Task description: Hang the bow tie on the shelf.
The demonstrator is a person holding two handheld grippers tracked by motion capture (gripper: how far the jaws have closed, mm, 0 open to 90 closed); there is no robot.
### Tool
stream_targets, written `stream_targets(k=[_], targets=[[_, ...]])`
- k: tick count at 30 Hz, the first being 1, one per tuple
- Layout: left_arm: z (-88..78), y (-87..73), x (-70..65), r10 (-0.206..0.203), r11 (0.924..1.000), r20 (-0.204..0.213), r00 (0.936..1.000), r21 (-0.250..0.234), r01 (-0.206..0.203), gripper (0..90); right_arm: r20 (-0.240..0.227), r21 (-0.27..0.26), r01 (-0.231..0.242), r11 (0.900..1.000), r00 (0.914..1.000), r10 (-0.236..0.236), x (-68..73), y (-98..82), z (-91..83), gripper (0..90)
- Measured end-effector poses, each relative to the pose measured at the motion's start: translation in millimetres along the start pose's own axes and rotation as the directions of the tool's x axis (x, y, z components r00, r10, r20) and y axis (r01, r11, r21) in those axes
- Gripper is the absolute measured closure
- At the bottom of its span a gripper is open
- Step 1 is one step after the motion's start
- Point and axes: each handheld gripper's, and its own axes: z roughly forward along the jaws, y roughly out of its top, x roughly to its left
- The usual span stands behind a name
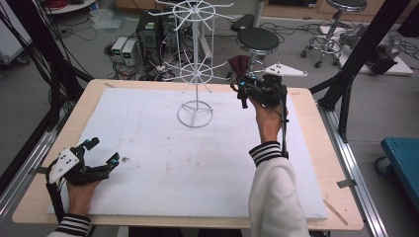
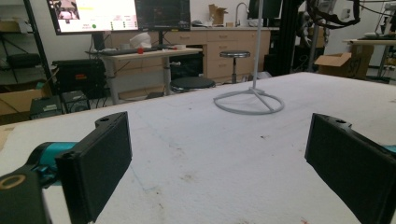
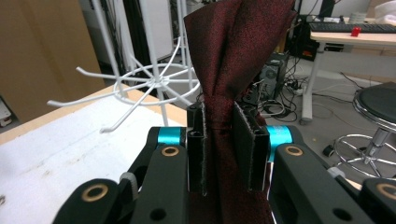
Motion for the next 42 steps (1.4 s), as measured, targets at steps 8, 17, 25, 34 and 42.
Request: stream_targets(k=[8, 17, 25, 34, 42], targets=[[-0.2, 0.0, 0.2, 0.001, 1.0, 0.0, 1.0, 0.0, -0.001, 7.6, -0.003, -0.022, -0.012, 1.0, 0.9999, 0.012, -0.6, 3.0, 9.3, 76.3], [-0.1, -0.1, 0.2, -0.002, 1.0, -0.001, 1.0, -0.001, 0.002, 7.6, -0.028, -0.031, -0.031, 0.999, 0.9992, 0.03, 1.4, 1.9, 19.7, 76.3], [-0.2, -0.1, 0.1, -0.002, 1.0, -0.001, 1.0, 0.0, 0.002, 7.6, -0.063, -0.026, -0.036, 0.999, 0.9974, 0.035, 6.1, 2.1, 27.6, 76.3], [0.0, -0.1, -0.2, -0.002, 1.0, -0.002, 1.0, -0.003, 0.002, 7.6, -0.094, -0.001, -0.012, 1.0, 0.9955, 0.012, 14.2, -1.1, 37.0, 76.2], [0.0, -0.2, -0.1, 0.0, 1.0, -0.002, 1.0, -0.005, 0.0, 7.6, -0.111, 0.039, -0.008, 0.999, 0.9937, 0.013, 19.0, -11.2, 40.9, 76.2]])
